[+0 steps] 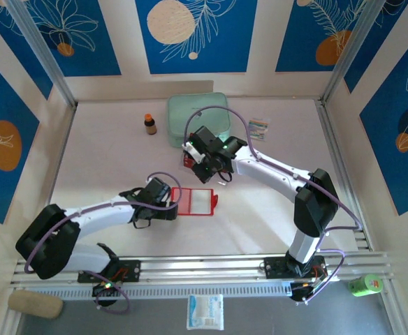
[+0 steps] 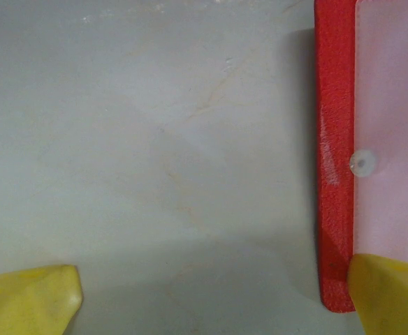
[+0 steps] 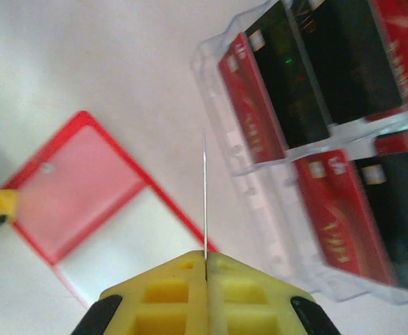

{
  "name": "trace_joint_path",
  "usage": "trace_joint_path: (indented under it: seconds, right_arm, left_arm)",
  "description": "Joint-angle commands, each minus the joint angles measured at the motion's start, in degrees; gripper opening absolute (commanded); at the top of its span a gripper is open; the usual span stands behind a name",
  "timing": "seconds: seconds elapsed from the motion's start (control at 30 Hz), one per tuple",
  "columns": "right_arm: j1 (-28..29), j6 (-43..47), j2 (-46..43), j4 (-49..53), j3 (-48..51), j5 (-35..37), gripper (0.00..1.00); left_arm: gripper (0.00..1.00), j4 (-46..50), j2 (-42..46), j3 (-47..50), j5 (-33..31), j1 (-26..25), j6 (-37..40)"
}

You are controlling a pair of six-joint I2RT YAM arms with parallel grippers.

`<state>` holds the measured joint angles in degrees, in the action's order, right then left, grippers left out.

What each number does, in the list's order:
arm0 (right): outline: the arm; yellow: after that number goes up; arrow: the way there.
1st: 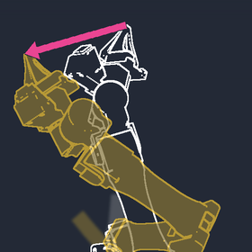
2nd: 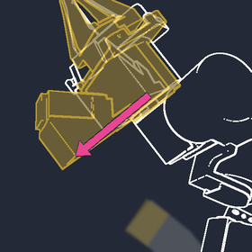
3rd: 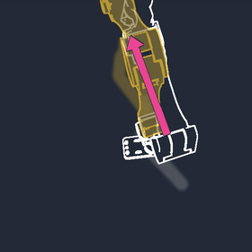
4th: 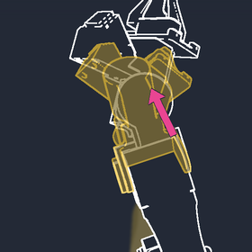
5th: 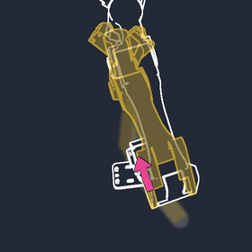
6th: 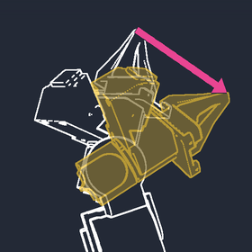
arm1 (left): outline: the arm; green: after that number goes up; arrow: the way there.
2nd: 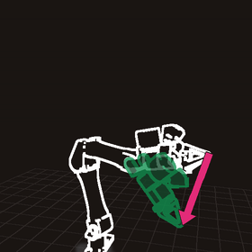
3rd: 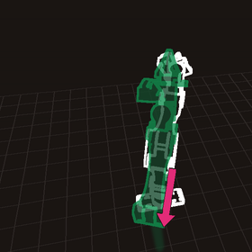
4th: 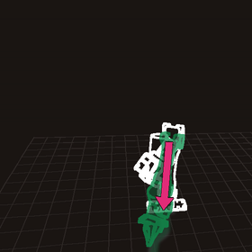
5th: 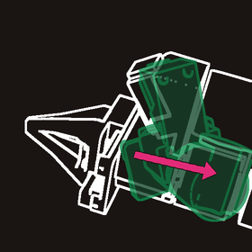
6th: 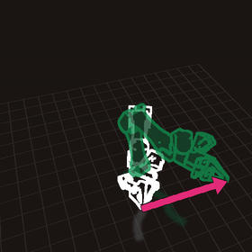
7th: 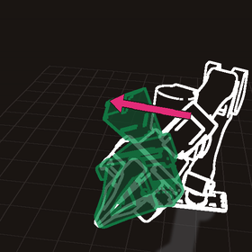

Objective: Put the credit cards into the card holder
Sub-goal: Pick up the credit card from the storage box, then insert the credit card into the card slot.

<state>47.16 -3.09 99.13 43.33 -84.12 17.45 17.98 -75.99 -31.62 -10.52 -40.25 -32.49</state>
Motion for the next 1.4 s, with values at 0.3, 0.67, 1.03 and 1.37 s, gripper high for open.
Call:
trace_joint_path:
  seconds: [0.3,0.67,1.03,1.37]
  right_arm:
    - [1.27,-29.51,1.11,-9.67,8.52,-17.89,0.00]
    - [0.33,-37.87,4.88,-14.52,13.61,-20.12,0.00]
    - [-0.97,-39.78,5.21,-16.79,16.44,-21.23,0.00]
    - [-1.01,-40.54,3.98,-18.04,17.91,-21.61,0.00]
  left_arm:
    - [1.00,-8.23,0.41,1.39,5.20,0.39,-0.09]
    - [1.00,-5.34,3.83,0.14,4.74,0.35,-0.19]
    - [1.00,-2.54,2.92,-5.03,1.30,0.44,0.27]
    - [1.00,-4.22,-5.36,-7.21,-0.34,1.26,2.45]
